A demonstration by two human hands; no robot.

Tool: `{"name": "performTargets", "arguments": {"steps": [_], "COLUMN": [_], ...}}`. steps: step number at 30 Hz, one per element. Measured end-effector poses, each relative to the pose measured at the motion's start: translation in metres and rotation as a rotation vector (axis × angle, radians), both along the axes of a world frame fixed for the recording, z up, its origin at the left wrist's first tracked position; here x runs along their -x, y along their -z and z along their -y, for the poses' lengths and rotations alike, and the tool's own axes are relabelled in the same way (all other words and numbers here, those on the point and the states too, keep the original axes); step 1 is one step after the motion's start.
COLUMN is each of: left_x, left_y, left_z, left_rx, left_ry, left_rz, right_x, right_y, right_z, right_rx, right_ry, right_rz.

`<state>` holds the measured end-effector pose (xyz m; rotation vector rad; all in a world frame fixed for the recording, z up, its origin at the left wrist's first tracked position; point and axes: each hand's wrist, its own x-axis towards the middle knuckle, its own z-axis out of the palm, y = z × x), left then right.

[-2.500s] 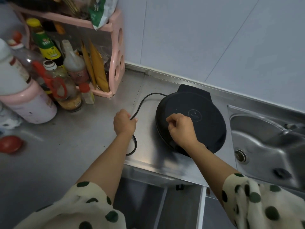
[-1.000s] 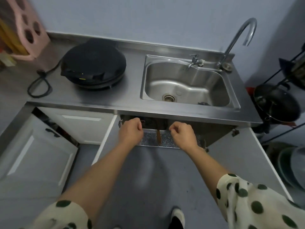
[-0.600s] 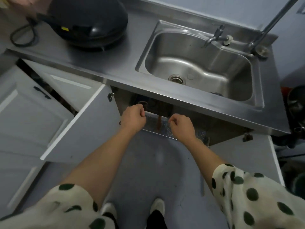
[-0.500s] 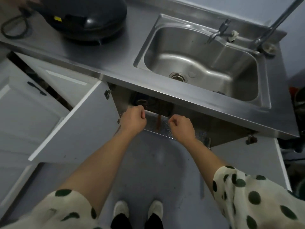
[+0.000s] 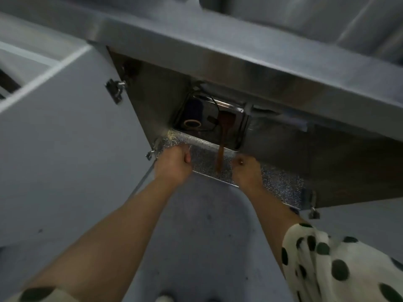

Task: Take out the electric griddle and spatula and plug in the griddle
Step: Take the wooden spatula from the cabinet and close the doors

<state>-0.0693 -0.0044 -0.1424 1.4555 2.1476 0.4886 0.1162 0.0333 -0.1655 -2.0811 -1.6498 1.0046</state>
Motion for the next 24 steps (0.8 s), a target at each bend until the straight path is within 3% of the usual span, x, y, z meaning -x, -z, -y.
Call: {"name": "performTargets", "arguments": {"steps": [9, 14, 20, 24], "left_x": [-0.001, 0.002, 0.001, 0.000], "left_y": [0.124, 0.177, 0.221, 0.238], "left_z": [-0.037, -0.049, -0.070, -0.083], "left_rx": [-0.046, -0.045, -0.086, -0.097], "left_ry": [0.074, 0.067, 0.089, 0.081], "left_rz": [0.049, 0.019, 0.024, 0.036], "right_x": [0.010, 0.010, 0.019, 0.022], "right_y": [0.138, 0.194, 0.246, 0.258], "right_z": [-0.053, -0.076, -0.103, -0.113], "right_rx": [0.050, 0.064, 0.131, 0.190], "right_ry": [0.182, 0.228, 0.279, 0.363], "right_rz": [-0.136, -0.043, -0.102, -0.290]}}
